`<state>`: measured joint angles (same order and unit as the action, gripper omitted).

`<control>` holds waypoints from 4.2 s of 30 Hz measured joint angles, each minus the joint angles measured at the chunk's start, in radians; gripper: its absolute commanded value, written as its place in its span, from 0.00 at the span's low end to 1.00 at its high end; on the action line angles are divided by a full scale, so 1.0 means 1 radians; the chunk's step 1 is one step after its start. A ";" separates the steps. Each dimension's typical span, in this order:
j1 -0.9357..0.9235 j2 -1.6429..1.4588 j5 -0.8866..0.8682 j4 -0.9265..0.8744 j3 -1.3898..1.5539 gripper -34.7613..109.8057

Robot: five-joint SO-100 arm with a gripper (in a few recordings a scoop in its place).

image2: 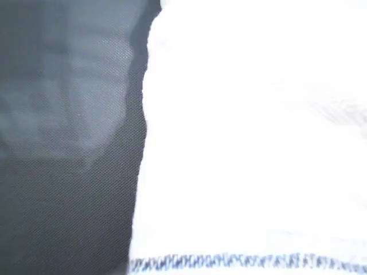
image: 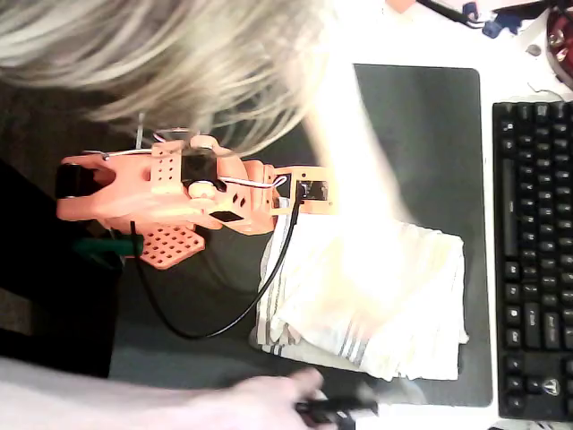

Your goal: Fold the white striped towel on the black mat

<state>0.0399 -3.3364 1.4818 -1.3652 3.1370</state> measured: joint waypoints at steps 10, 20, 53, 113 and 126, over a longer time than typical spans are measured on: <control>-0.005 0.000 0.000 0.000 0.000 0.25; -0.006 0.000 0.000 0.000 0.000 0.25; -0.006 0.000 0.000 0.000 0.000 0.25; 0.011 0.000 0.031 -0.003 0.000 0.24; 0.086 0.411 0.072 0.080 -0.287 0.24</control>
<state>0.1258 -2.9253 1.5539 -1.2855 2.8501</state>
